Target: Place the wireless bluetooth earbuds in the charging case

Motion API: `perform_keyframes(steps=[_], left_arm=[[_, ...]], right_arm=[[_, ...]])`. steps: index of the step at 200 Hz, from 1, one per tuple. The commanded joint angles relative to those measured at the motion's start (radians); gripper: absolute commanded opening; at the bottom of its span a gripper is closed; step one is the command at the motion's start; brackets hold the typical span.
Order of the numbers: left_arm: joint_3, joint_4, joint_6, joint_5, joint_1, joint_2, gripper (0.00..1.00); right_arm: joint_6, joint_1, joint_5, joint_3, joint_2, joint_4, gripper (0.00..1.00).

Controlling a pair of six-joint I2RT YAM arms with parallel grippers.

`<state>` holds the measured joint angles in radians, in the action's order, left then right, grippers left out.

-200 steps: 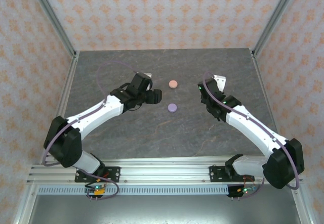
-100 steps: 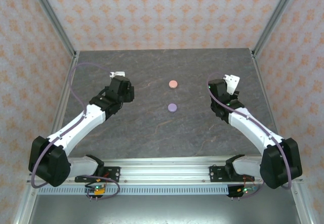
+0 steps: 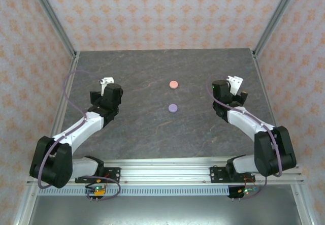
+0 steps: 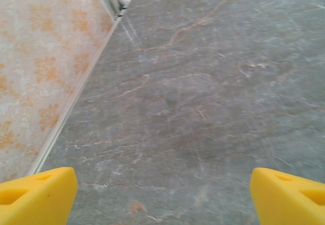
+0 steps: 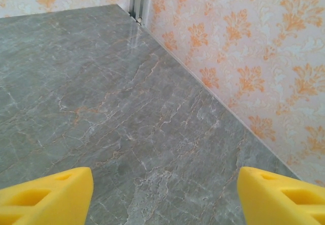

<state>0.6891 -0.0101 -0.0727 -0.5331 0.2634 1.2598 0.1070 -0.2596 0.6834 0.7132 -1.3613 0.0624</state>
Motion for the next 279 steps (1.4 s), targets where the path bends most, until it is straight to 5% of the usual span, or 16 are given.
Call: perform_keyframes(steps=[1, 39, 133, 211, 240, 255, 258, 279], left_arm=[[-0.036, 0.165, 0.027, -0.055, -0.036, 0.024, 0.9], [-0.113, 0.301, 0.038, -0.003, -0.088, 0.058, 1.0], [-0.264, 0.659, 0.105, 0.482, -0.213, 0.109, 1.0], [-0.298, 0.772, 0.126, 0.528, -0.213, 0.182, 1.0], [-0.265, 0.756, 0.098, 0.466, -0.217, 0.235, 1.0], [-0.264, 0.753, 0.093, 0.463, -0.219, 0.237, 1.0], [-0.264, 0.756, 0.093, 0.463, -0.219, 0.237, 1.0], [-0.264, 0.756, 0.093, 0.463, -0.219, 0.237, 1.0]], right_arm=[[-0.021, 0.014, -0.002, -0.019, -0.027, 0.082, 0.8], [-0.059, 0.043, -0.064, -0.048, -0.051, 0.158, 0.81], [-0.081, 0.217, -0.441, -0.27, 0.028, 0.522, 0.83], [-0.119, 0.218, -0.531, -0.296, -0.051, 0.624, 0.83], [-0.14, 0.218, -0.571, -0.266, -0.144, 0.659, 0.84], [-0.142, 0.218, -0.581, -0.272, -0.136, 0.652, 0.9], [-0.142, 0.218, -0.579, -0.273, -0.141, 0.662, 1.0], [-0.143, 0.218, -0.579, -0.271, -0.141, 0.66, 0.99]])
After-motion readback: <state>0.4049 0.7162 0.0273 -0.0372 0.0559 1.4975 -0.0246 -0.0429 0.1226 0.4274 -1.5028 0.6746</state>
